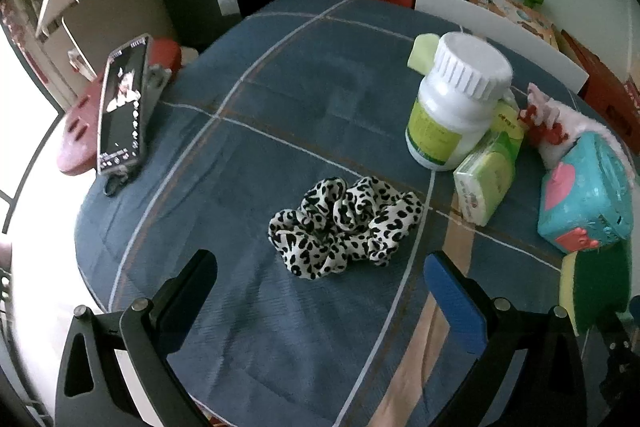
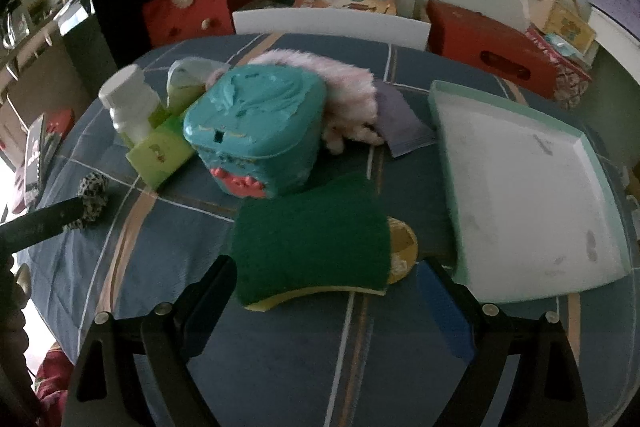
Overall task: Organize soft objects
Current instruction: 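Grasp the leopard-print scrunchie with the left tool while the right tool holds the green sponge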
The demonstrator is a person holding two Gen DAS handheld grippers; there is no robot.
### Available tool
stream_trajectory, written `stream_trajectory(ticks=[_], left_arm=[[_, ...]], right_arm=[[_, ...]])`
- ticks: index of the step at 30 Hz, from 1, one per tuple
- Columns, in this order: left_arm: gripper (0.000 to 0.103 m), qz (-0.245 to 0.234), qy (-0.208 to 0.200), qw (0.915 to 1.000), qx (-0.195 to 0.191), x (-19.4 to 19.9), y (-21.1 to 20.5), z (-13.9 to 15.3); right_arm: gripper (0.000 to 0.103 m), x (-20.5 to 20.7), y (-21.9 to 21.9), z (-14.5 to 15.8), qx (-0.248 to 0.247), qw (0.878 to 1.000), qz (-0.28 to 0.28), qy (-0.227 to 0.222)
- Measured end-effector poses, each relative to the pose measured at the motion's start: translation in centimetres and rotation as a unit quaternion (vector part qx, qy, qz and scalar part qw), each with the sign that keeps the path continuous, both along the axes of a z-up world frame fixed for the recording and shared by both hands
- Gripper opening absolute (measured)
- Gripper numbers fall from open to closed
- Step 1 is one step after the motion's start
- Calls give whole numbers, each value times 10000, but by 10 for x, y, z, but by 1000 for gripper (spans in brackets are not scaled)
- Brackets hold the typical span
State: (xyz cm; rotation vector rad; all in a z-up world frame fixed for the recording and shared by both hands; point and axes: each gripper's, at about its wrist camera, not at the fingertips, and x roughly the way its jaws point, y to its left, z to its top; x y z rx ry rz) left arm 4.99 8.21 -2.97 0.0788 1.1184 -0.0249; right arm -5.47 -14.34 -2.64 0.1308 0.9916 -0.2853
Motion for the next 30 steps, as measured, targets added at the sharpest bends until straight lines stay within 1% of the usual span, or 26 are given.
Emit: stream_trajectory(ticks=[2,4,7,8,10,11,13,15,19,26,27,29,30], left_arm=[[103,-26,-146,9999,-82,6,4,-2],[103,-97,-142,9998,-65,11,2,-7],[103,-154,102,9998,-54,14,-2,-13],[103,-160,87,9998,-47,15,-1,-14],[103,-118,185,9998,9,15,-4,-15],[103,-106,158,9998,24,17,-4,-15],[103,-94,156,9998,35,19,-4,-18],[103,-82,185,9998,28,22,-3,-20],[103,-109,-65,9999,-93,26,0,-24],[103,-149,-60,9998,-98,23,0,-27],[102,-155,-67,9998,-104,23,-1,-27],[95,-171,-72,9997,-136,21,-2,-27],[89,-181,-68,9997,-148,21,-2,-26]], right_arm=[[93,4,2,-2,-7,10000,54,35],[93,6,4,-5,-10,9999,107,100],[93,11,8,-10,-124,9996,160,211],[93,12,9,-11,-166,9994,169,239],[93,15,11,-14,-250,9990,191,306],[94,16,11,-15,-268,9989,206,330],[99,17,15,-17,-294,9986,254,351],[100,18,17,-18,-344,9982,288,398],[100,18,21,-19,-454,9975,323,433],[101,16,28,-21,-584,9962,378,514],[101,16,28,-21,-569,9963,376,515],[101,18,28,-22,-616,9959,380,540],[101,19,28,-23,-668,9955,382,558]])
